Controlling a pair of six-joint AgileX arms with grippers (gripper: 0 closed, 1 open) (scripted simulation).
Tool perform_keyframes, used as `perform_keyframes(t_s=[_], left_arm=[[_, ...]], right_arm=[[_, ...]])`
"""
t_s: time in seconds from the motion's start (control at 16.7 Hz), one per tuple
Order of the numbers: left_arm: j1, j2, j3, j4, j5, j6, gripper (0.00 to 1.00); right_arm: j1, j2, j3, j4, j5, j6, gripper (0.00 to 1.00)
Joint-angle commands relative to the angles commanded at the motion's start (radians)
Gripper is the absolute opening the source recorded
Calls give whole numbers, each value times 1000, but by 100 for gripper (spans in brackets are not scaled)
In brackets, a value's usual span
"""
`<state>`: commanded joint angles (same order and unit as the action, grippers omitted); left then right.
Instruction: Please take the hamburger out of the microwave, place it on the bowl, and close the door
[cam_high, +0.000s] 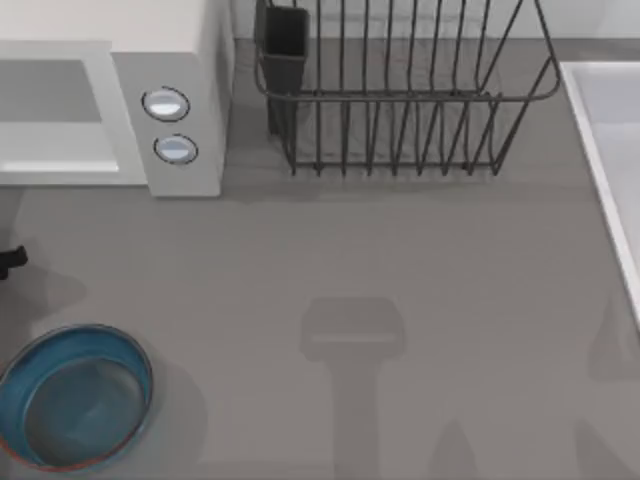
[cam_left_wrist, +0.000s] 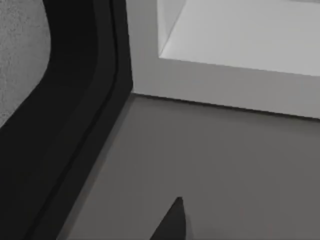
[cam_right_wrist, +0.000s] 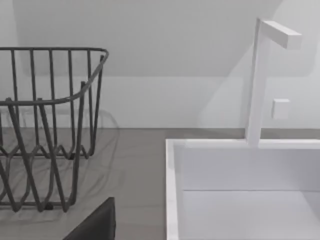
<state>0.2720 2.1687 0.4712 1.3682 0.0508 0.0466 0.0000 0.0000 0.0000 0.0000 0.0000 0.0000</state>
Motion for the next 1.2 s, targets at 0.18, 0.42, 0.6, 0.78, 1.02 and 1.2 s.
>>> perform_keyframes(t_s=[0.18,0.42,0.6,0.78,1.02,1.2], left_arm=[[25,-45,-121,91,23,8,0],[31,-56,-147,114,29,10,0],[25,-54,-143,110,27,11,0],[25,-114,-133,51,26,10,0],[26,-281,-117,-130,24,10,0],[26,-433,-105,-299,22,10,0]], right_arm=[[0,0,0,0,0,0,100],[0,0,0,0,0,0,100],[0,0,0,0,0,0,100],[0,0,0,0,0,0,100],[0,0,0,0,0,0,100],[0,0,0,0,0,0,100]])
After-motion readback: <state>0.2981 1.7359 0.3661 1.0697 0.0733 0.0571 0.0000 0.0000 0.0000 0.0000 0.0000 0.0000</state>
